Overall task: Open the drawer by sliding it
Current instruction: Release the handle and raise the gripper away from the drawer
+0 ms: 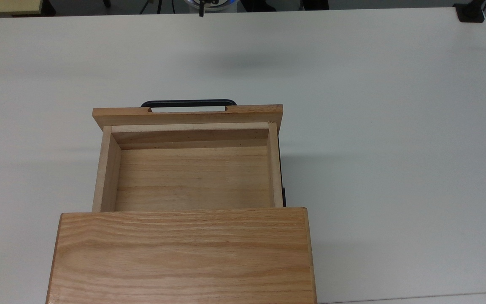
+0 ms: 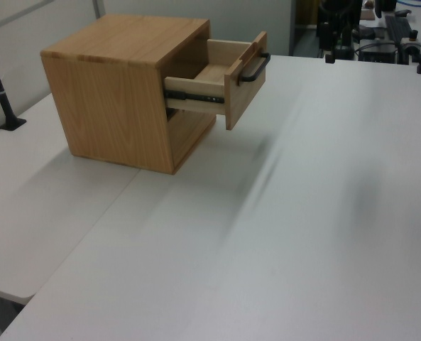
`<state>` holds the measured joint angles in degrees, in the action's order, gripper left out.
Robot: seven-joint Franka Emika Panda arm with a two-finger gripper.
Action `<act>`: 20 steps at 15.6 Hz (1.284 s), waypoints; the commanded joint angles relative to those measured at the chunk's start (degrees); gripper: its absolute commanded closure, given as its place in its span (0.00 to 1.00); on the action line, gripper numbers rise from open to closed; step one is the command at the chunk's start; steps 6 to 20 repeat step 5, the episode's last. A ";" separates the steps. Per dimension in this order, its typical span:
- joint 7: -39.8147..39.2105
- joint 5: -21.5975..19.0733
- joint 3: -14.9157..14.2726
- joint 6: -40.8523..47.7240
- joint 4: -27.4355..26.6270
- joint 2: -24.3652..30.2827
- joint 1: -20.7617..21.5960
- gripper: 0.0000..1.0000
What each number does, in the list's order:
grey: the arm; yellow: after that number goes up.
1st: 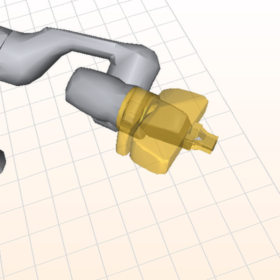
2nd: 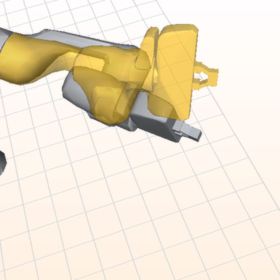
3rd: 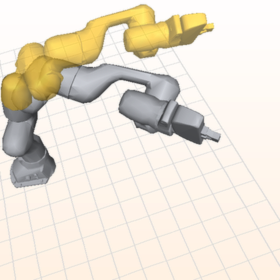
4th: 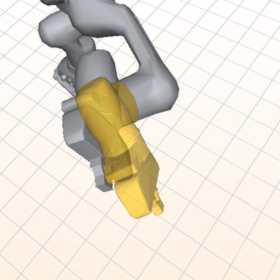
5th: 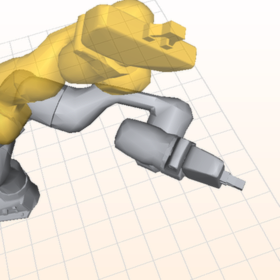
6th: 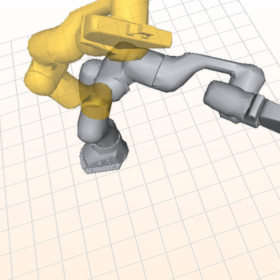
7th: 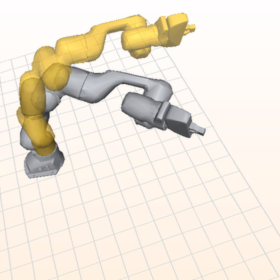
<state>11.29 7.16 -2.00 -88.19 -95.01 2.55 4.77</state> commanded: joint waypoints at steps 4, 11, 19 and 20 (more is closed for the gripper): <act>-10.24 0.75 0.24 1.01 2.64 -1.67 1.21 0.00; -10.32 0.58 0.24 0.31 2.64 -1.75 1.21 0.00; -10.32 0.58 0.24 0.31 2.64 -1.75 1.21 0.00; -10.32 0.58 0.24 0.31 2.64 -1.75 1.21 0.00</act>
